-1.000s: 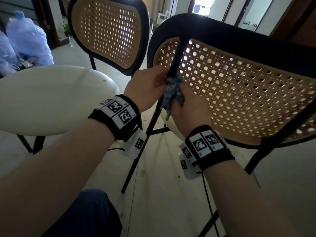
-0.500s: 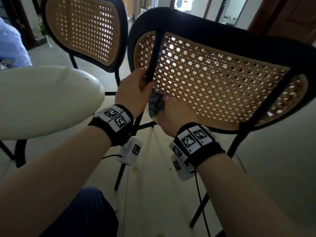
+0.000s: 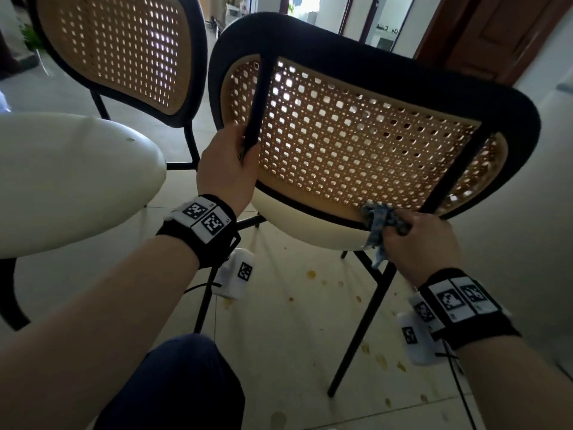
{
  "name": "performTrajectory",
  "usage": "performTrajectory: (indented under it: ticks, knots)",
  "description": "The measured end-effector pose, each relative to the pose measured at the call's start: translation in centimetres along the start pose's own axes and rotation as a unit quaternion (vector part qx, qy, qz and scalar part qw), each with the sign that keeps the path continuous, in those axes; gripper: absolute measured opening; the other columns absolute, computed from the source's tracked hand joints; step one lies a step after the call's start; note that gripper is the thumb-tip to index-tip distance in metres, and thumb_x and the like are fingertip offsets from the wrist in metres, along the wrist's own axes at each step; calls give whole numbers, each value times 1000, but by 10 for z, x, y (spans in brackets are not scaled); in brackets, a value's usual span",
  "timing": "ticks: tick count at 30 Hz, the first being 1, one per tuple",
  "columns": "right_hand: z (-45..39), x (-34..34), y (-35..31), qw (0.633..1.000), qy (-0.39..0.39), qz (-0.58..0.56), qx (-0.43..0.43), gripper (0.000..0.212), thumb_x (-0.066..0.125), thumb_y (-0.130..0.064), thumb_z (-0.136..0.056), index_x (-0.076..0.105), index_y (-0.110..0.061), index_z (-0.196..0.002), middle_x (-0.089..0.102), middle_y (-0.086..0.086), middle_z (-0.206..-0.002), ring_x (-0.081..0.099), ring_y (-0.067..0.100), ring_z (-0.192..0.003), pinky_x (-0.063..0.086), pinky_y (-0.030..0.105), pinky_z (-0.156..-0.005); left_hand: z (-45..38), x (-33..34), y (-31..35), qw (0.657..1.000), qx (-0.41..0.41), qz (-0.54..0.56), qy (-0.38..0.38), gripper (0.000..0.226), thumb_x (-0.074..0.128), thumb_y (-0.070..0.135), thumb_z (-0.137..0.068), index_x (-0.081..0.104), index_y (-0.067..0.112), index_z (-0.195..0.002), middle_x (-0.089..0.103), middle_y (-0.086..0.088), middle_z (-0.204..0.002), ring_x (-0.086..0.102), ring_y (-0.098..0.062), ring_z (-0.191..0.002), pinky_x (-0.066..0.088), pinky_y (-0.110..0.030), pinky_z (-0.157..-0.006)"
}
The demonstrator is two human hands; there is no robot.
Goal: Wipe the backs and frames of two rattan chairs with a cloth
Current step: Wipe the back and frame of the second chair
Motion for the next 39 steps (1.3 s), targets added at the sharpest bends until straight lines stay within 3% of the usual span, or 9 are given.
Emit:
performTrajectory:
  ticks: [3, 7, 10, 13, 17, 24, 31, 34, 39]
  knots:
    - [3, 4, -3, 1000, -2, 29, 10, 29, 51, -41, -80, 65, -24, -99, 61, -4, -69, 57, 22, -63, 49, 31, -61, 3, 2, -1, 1000, -13, -4, 10, 33, 54, 33, -94, 60, 21, -125, 65, 3, -117, 61, -17, -106, 46, -31, -89]
    - [15, 12, -37, 997, 9, 38, -61, 19, 53, -41, -82, 52, -23, -79, 49, -9, -59, 44, 18, -54, 40, 28, -57, 5, 1, -2, 1000, -16, -7, 19, 34, 54, 32, -95, 59, 20, -126, 65, 2, -119, 61, -17, -108, 41, -27, -88]
    - [19, 23, -78, 989, 0, 6, -149, 17, 53, -39, -82, 56, -23, -78, 61, -2, -68, 56, 23, -60, 40, 28, -54, 0, -2, 0, 999, -3, -33, -3, 31, 55, 32, -95, 60, 19, -123, 66, 1, -115, 61, -20, -105, 42, -29, -85]
    - [20, 35, -118, 974, -11, -2, -224, 15, 53, -35, -85, 59, -22, -88, 66, 2, -75, 62, 26, -68, 35, 28, -54, -1, -4, 5, 999, 12, -46, -24, 29, 55, 32, -96, 60, 17, -121, 67, 0, -112, 62, -22, -102, 44, -30, -83]
    - [12, 44, -136, 979, -8, -34, -199, 26, 52, -37, -91, 54, -20, -110, 65, 4, -78, 62, 30, -71, 34, 30, -55, -1, -7, 8, 997, 17, -70, -42, 29, 57, 29, -97, 58, 16, -123, 71, -3, -106, 66, -30, -97, 52, -40, -82]
    - [7, 0, -154, 950, 126, -197, -206, 30, 59, -34, -93, 59, -18, -118, 67, 11, -72, 61, 33, -61, 46, 32, -56, -2, -8, 9, 993, 2, -110, -53, 36, 56, 34, -98, 54, 24, -133, 73, -7, -106, 66, -36, -98, 54, -49, -83]
    - [7, -77, -217, 891, 272, -151, -332, 34, 55, -24, -93, 63, -22, -126, 69, 11, -70, 61, 31, -54, 54, 40, -54, -6, -9, 7, 987, -2, -148, -70, 41, 54, 40, -96, 51, 28, -136, 73, -8, -107, 66, -36, -99, 54, -48, -85]
    - [0, -78, -237, 901, 238, -102, -348, 31, 53, -25, -91, 68, -25, -118, 69, 10, -75, 61, 34, -64, 49, 35, -58, -8, -7, 7, 984, -12, -163, -69, 40, 54, 40, -94, 51, 31, -133, 73, -8, -104, 65, -36, -97, 53, -43, -80]
    - [-5, -22, -225, 950, 64, 1, -306, 23, 49, -25, -92, 68, -21, -104, 69, 9, -91, 62, 31, -78, 46, 31, -64, -15, -4, 9, 972, 27, -223, -64, 32, 58, 37, -91, 53, 18, -117, 68, -14, -89, 64, -39, -85, 37, -37, -64]
Point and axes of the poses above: each hand's wrist, its own z-axis away from the middle knuckle, its own x-axis out of the palm, y = z × x, the point moved 8 cm from there along -z, towards the middle knuckle
